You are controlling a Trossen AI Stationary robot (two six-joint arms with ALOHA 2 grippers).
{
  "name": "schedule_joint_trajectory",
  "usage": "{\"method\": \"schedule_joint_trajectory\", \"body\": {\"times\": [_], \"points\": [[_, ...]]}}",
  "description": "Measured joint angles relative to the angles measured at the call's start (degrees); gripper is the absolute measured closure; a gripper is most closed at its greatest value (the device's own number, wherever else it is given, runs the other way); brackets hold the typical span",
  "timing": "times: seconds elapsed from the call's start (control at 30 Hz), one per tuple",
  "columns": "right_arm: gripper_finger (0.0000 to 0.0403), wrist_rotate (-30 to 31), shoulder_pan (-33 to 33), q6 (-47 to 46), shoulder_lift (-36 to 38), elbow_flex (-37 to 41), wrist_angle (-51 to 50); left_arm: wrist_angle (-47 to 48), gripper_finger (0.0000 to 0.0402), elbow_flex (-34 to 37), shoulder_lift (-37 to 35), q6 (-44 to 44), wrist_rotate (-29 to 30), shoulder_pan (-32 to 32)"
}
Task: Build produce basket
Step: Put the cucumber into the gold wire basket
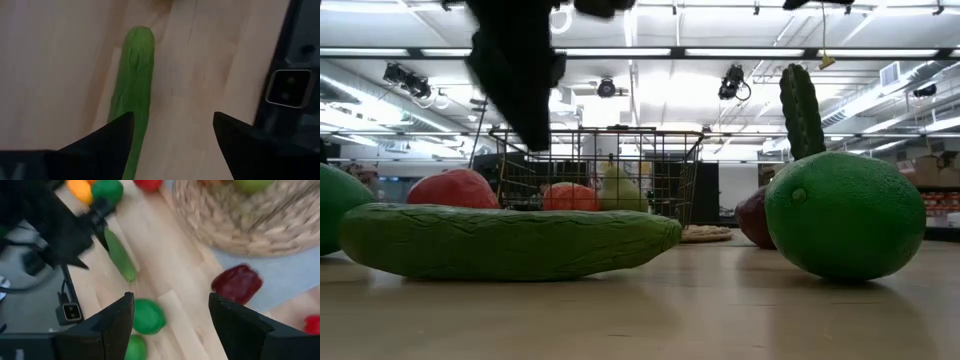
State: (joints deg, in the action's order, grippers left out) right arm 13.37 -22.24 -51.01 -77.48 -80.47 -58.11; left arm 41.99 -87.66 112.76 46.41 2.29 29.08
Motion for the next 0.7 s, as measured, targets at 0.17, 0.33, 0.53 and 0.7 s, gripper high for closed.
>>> {"method": "schedule_joint_trajectory", "body": {"times": [0.17, 0.33, 0.53, 0.7], "points": [[0.0142, 2.3, -0.6, 4.0, 4.0, 0.0, 0.0, 0.2, 0.012, 0.0, 4.1, 1.1, -0.9, 0.0], [0.0142, 2.0, -0.5, 6.7, 7.2, 0.0, -0.9, 0.1, 0.012, -0.3, 5.1, -0.2, -1.1, 0.0], [0.0142, 4.0, -0.5, 5.5, 9.1, 0.0, -2.3, -0.2, 0.0137, -0.2, 5.5, -4.0, -0.3, -0.9], [0.0142, 5.4, -0.5, 3.0, 9.3, 0.0, -2.4, 0.1, 0.0157, -0.3, 6.3, -7.9, -1.5, -1.1]]}}
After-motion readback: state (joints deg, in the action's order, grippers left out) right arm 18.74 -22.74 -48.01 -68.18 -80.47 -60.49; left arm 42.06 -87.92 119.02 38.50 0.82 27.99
